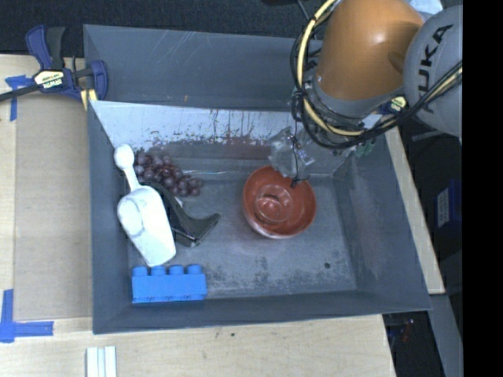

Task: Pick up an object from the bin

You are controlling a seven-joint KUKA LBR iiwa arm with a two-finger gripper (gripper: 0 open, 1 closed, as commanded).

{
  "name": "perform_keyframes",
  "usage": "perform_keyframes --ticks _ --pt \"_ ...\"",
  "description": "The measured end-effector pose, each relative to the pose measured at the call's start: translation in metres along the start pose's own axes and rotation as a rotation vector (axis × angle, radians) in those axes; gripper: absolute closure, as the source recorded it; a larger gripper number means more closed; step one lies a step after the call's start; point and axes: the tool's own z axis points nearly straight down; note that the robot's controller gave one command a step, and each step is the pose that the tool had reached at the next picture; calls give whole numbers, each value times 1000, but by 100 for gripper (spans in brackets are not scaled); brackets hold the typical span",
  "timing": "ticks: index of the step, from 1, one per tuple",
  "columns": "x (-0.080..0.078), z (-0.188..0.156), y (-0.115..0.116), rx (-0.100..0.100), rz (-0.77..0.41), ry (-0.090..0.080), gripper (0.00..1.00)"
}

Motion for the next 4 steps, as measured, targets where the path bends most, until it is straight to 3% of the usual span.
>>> perform_keyframes --ticks 1,2,3,4 --pt "13 26 -14 -1 -29 0 100" --pt "7 74 -4 -2 115 1 100" --pt "52 78 -39 0 97 -2 100" --pt "25 131 -26 -4 -5 -2 100"
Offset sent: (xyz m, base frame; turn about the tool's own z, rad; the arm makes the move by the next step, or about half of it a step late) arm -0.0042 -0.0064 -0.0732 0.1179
